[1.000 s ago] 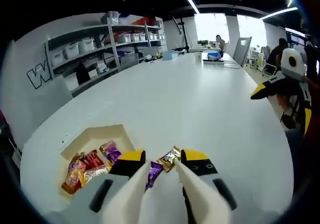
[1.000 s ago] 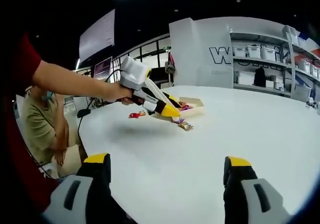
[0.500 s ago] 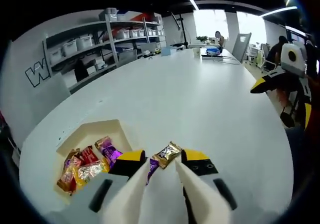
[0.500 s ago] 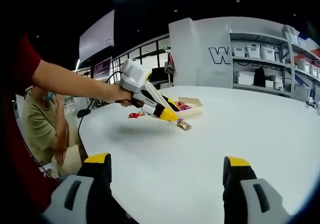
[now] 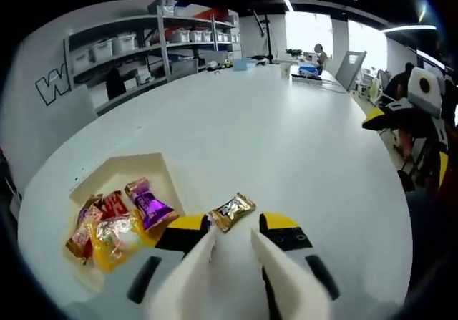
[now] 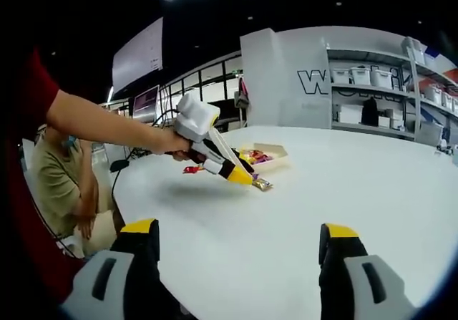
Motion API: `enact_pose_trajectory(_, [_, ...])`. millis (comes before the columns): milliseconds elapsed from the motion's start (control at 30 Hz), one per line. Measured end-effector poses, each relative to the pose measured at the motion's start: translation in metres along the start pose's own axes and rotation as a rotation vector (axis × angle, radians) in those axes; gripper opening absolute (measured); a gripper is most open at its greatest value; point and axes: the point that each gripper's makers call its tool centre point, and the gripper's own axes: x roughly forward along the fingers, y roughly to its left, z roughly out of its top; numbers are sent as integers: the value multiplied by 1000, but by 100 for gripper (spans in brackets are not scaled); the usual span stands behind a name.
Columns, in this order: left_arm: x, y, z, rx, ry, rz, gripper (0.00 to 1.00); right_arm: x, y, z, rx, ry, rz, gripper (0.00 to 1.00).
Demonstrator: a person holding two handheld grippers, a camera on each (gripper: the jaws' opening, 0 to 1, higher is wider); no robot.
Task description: Place the target food into the container with the food tongs after gripping and lifting it, then release it inside without dropping or visibly crushing the food.
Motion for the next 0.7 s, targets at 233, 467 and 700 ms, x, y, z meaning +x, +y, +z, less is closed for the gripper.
enact_pose_trajectory(233, [-7, -2, 9, 81, -39, 22, 28, 2, 3, -4, -5, 14, 4, 91])
enact_pose_trajectory(467, [-7, 16, 10, 81, -39, 54, 28, 6, 3, -4, -16, 25, 4, 90])
enact_pose_trajectory(700, [-5, 22, 6, 55, -35, 63, 28, 4, -2, -5, -13, 26, -7, 90])
